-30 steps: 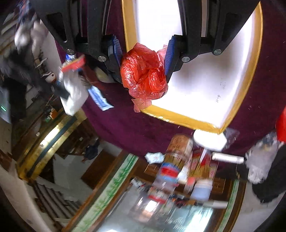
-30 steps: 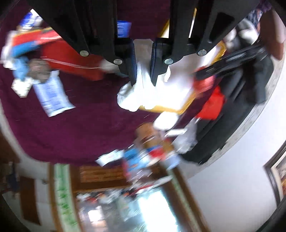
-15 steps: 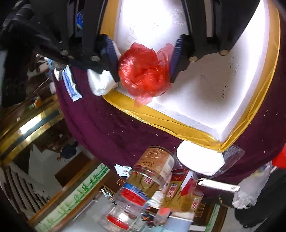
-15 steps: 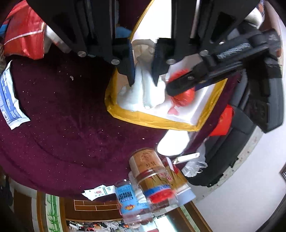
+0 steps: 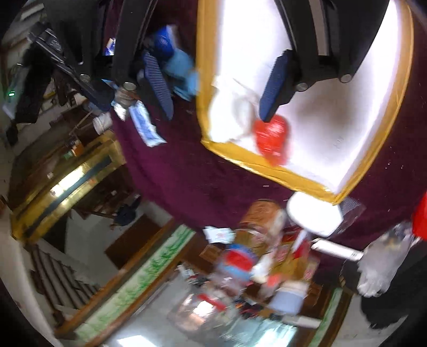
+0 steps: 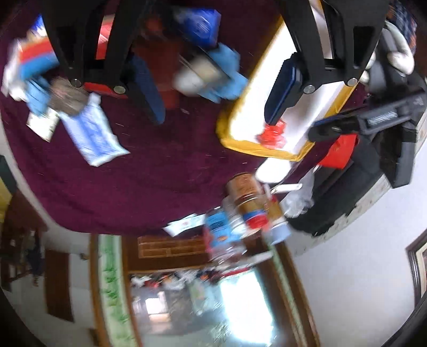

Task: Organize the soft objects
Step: 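Open both tools over the white tray and return to the heap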

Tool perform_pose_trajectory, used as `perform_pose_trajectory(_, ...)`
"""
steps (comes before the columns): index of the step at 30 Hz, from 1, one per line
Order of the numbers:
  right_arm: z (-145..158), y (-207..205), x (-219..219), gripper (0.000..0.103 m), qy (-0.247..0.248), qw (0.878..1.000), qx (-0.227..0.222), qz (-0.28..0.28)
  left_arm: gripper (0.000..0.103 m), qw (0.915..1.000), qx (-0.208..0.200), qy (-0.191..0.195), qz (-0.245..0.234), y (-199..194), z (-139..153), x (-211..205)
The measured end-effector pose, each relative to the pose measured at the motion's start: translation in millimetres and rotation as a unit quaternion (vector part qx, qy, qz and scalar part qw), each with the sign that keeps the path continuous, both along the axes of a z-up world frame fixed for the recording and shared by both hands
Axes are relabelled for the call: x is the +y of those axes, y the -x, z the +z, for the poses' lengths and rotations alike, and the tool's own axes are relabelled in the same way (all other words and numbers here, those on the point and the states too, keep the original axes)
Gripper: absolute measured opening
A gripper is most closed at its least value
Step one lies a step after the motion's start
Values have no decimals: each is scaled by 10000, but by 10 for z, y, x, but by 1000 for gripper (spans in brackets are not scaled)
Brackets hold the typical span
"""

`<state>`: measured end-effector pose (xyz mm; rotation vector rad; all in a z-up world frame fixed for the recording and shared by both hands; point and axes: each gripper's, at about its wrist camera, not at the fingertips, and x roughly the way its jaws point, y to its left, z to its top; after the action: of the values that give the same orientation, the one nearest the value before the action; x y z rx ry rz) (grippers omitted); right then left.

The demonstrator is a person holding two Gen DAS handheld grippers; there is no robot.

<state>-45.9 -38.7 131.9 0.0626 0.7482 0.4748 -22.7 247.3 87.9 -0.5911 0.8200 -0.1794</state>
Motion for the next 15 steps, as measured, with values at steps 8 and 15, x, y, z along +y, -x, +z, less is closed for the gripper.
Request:
perform_pose_trajectory(8, -378, 510, -1127, 76, -58, 9956, 197, -911, 78, 9966, -273, -210, -749, 517, 158, -805)
perform_pose_trajectory(15, -617, 751, -1645, 76, -125, 9908, 319, -1312, 78, 9823, 138, -785, -1696, 666, -136, -1787)
